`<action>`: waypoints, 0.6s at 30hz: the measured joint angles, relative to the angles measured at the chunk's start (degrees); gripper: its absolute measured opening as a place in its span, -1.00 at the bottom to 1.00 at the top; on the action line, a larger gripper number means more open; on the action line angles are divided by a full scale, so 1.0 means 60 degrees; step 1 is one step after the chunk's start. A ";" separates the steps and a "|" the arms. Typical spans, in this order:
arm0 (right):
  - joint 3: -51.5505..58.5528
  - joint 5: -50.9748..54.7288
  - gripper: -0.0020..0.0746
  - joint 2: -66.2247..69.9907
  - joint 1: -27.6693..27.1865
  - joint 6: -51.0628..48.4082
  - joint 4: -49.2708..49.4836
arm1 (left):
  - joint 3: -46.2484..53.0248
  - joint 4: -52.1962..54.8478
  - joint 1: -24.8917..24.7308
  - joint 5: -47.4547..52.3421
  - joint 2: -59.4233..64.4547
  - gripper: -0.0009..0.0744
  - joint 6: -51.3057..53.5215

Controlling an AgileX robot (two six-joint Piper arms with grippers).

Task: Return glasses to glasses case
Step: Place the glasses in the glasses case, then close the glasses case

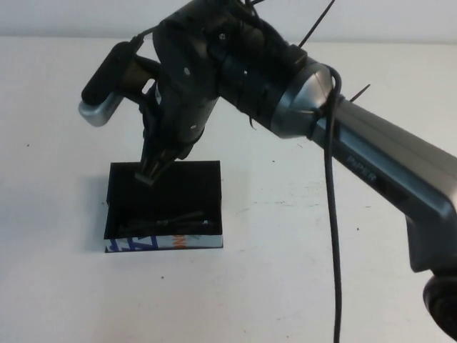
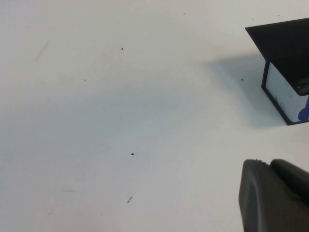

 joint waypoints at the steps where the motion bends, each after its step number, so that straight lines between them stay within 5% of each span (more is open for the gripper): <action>1: 0.0000 0.0000 -0.97 -0.0056 -0.0067 0.0018 0.0020 | 0.0000 0.0000 0.0000 0.0000 0.0000 -0.99 0.0000; 18: 0.0000 0.0055 -0.98 -0.0824 -0.2414 0.0243 0.2469 | 0.0000 0.0000 0.0000 0.0000 0.0000 -0.99 0.0000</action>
